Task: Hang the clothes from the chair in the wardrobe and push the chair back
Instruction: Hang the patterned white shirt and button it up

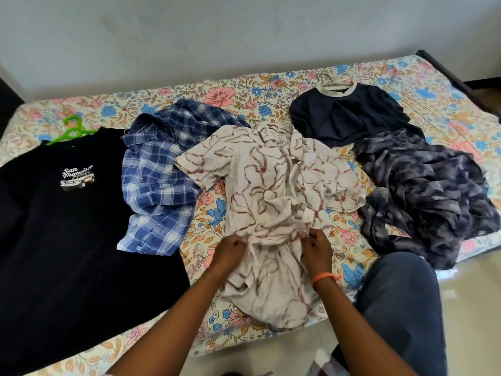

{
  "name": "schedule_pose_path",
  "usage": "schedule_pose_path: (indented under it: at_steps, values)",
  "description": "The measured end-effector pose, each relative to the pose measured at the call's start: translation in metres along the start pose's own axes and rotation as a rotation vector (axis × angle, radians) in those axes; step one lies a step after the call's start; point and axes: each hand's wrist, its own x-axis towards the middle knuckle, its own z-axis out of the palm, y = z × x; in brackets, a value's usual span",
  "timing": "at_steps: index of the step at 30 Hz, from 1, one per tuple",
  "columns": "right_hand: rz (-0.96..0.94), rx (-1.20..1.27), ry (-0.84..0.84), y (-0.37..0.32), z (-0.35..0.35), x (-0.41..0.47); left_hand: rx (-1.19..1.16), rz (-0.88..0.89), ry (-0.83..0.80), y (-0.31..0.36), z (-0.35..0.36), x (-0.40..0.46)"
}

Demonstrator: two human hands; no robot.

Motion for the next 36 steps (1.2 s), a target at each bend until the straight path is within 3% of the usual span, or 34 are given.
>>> schedule_pose_path:
  at_steps: [2,4,7,9,11,13,15,17,20,24,25,28,31,36]
  values:
    - [-0.096,-0.043,0.055,-0.003,0.002,-0.007,-0.258,-0.179,-0.047,-0.003,-0.015,0.009]
    - [-0.25,-0.152,0.059,-0.007,0.007,-0.014,-0.328,-0.223,-0.07,-0.005,-0.027,0.011]
    - [-0.522,-0.37,-0.059,0.001,0.02,-0.022,0.126,-0.038,0.09,-0.014,-0.037,0.014]
    - [-0.552,-0.483,-0.081,0.007,0.027,-0.03,0.315,0.049,0.163,-0.023,-0.042,0.013]
    - [-0.469,-0.617,-0.044,0.003,0.032,-0.04,0.34,0.08,0.153,-0.025,-0.047,0.012]
    - [-0.401,-0.723,0.015,0.0,0.035,-0.045,0.287,0.05,0.15,-0.023,-0.047,0.009]
    - [-0.487,-0.718,0.021,-0.004,0.036,-0.049,0.126,-0.023,0.146,-0.018,-0.048,0.005]
    - [-0.524,-0.505,-0.058,-0.011,0.041,-0.052,-0.182,-0.175,0.055,-0.011,-0.051,-0.003]
    - [-0.282,-0.218,-0.195,-0.023,0.051,-0.064,-0.498,-0.314,-0.201,0.001,-0.051,-0.018]
    - [0.46,0.481,-0.517,-0.046,0.064,-0.062,-0.655,-0.351,-0.379,0.007,-0.039,-0.025]
    - [0.546,0.603,-0.571,-0.049,0.065,-0.061,-0.67,-0.358,-0.382,0.006,-0.035,-0.024]
    - [0.651,0.767,-0.577,-0.044,0.07,-0.06,-0.573,-0.245,-0.317,0.001,-0.022,-0.022]
    - [0.789,0.929,-0.451,-0.056,0.064,-0.054,-0.434,0.023,-0.263,0.001,-0.013,-0.027]
    - [0.752,1.025,-0.39,-0.065,0.052,-0.033,0.175,0.507,-0.168,-0.009,-0.005,-0.031]
